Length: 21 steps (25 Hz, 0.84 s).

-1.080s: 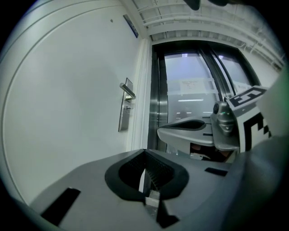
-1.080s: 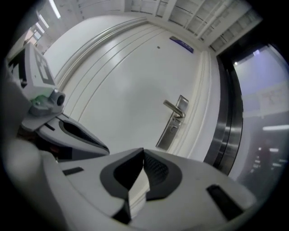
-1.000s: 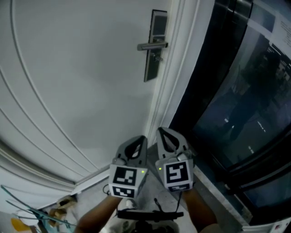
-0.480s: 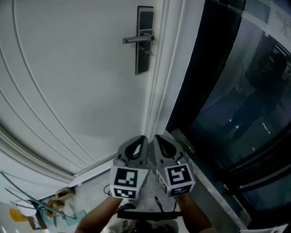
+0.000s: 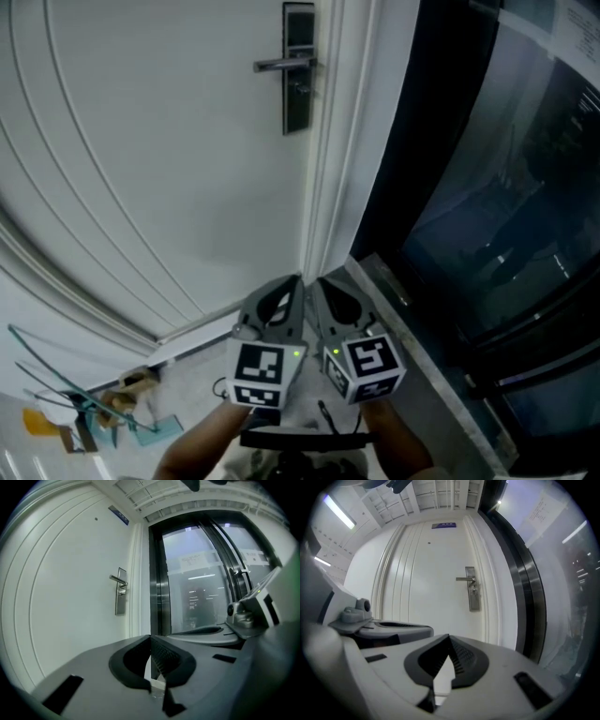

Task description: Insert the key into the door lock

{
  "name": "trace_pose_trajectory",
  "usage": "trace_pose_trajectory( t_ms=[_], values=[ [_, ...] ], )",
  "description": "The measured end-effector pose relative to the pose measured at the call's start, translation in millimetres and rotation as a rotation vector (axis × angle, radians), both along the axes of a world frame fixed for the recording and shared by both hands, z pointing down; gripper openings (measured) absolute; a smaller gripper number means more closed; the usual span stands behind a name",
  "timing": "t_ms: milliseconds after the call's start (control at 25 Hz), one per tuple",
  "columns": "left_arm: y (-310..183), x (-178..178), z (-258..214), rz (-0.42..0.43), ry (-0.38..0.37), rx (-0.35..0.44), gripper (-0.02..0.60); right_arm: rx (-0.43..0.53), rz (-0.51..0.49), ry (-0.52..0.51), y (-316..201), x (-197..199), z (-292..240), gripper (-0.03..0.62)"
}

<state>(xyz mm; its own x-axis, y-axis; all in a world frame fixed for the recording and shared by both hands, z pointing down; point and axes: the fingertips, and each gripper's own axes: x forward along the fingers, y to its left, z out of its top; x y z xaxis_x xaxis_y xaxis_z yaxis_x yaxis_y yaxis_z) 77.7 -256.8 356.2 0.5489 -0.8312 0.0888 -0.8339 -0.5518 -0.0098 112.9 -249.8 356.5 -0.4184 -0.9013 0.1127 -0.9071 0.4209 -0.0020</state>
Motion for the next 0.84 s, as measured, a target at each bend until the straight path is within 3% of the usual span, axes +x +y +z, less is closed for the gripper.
trace_pose_trajectory(
  t_ms=[840],
  values=[
    [36, 8, 7, -0.021, -0.024, -0.001, 0.003, -0.006, -0.021, 0.005, 33, 7, 4, 0.008]
  ],
)
